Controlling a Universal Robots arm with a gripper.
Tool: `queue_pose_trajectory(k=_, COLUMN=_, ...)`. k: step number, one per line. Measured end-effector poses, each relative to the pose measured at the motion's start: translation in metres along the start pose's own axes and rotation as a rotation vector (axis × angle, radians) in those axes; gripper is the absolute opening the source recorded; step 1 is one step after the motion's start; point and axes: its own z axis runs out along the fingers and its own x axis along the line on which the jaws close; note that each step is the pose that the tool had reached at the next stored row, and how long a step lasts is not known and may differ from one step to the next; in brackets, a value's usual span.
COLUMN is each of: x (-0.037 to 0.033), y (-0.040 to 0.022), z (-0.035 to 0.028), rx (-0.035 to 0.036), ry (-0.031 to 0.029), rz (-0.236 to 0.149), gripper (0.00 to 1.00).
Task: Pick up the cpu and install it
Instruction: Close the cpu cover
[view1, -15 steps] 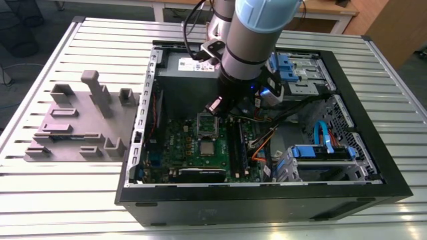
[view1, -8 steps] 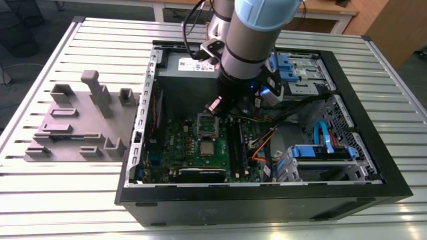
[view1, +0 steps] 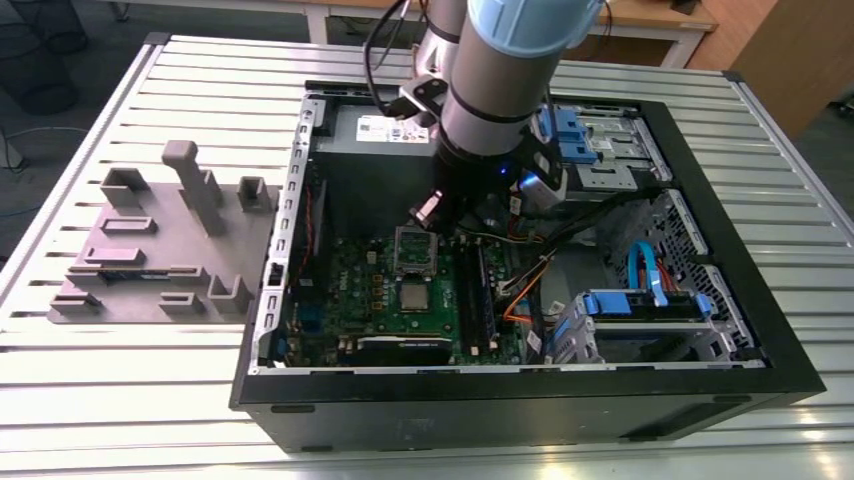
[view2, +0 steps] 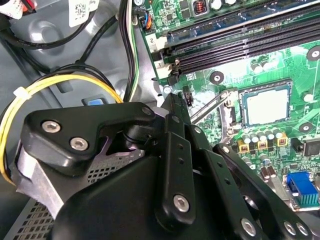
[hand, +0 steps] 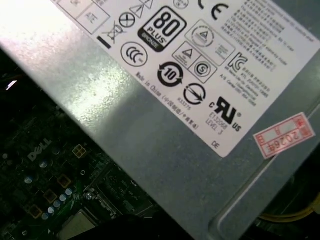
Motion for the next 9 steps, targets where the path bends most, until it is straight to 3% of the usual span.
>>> queue_pose_trajectory(k=9, x=0.0013, y=0.0022, z=-0.0061, rx=0.0021, ry=0.0017, rz=0.000, gripper=0.10)
